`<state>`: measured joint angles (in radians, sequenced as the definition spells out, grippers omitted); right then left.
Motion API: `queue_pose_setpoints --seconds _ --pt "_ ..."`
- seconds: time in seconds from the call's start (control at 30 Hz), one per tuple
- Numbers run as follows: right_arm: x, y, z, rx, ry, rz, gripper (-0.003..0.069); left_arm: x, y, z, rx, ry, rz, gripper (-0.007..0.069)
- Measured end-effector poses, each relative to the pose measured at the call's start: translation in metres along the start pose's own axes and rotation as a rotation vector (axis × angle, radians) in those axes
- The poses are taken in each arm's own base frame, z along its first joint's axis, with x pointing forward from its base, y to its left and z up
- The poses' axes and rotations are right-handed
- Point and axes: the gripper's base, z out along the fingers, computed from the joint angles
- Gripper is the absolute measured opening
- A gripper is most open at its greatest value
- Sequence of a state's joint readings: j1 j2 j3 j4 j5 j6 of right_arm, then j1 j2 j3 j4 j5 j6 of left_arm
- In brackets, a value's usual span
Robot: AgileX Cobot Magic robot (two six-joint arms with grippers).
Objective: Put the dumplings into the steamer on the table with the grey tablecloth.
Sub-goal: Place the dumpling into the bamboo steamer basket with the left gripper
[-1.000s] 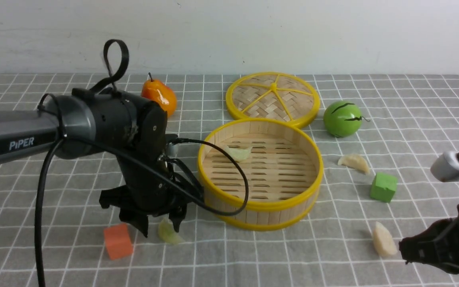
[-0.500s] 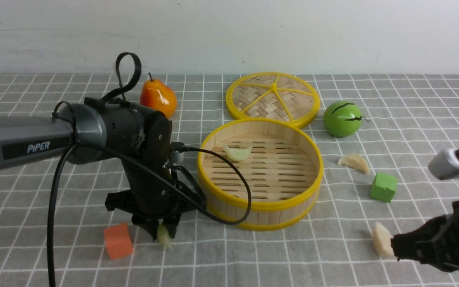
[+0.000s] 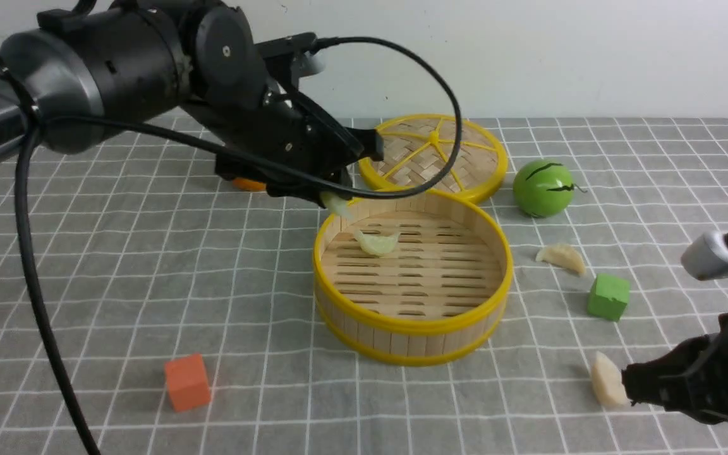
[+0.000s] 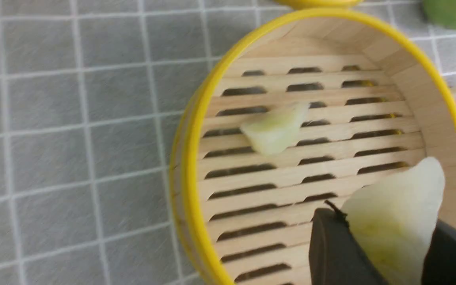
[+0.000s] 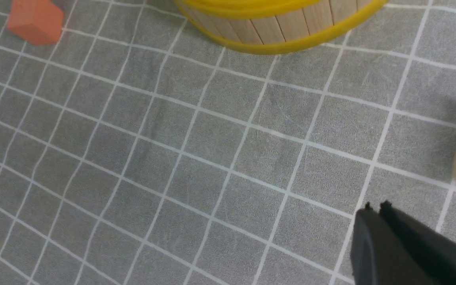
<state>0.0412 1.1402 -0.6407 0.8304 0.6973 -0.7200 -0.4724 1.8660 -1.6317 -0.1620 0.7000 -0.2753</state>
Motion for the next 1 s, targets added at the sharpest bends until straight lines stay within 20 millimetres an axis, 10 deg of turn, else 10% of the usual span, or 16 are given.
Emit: queue_pose_setpoints --seconds 0.23,0.43,0.8,1.0 --pt "0.001 -0.004 0.008 -0.001 0.034 0.008 0.0017 0.035 -0.007 0.074 -0.016 0.128 0.141 0.0206" --pt "0.002 -0.006 0.012 -0.003 0.049 0.019 0.002 0.048 -0.004 0.099 -0.062 0.157 0.232 0.0221" --pt "0.002 -0.006 0.012 -0.013 0.059 -0.01 0.0027 0.044 -0.006 0.093 -0.064 0.132 0.23 0.0451" --pt "0.001 -0.005 0.011 -0.012 0.056 -0.007 0.0116 0.007 -0.027 0.019 -0.017 -0.019 0.241 0.0426"
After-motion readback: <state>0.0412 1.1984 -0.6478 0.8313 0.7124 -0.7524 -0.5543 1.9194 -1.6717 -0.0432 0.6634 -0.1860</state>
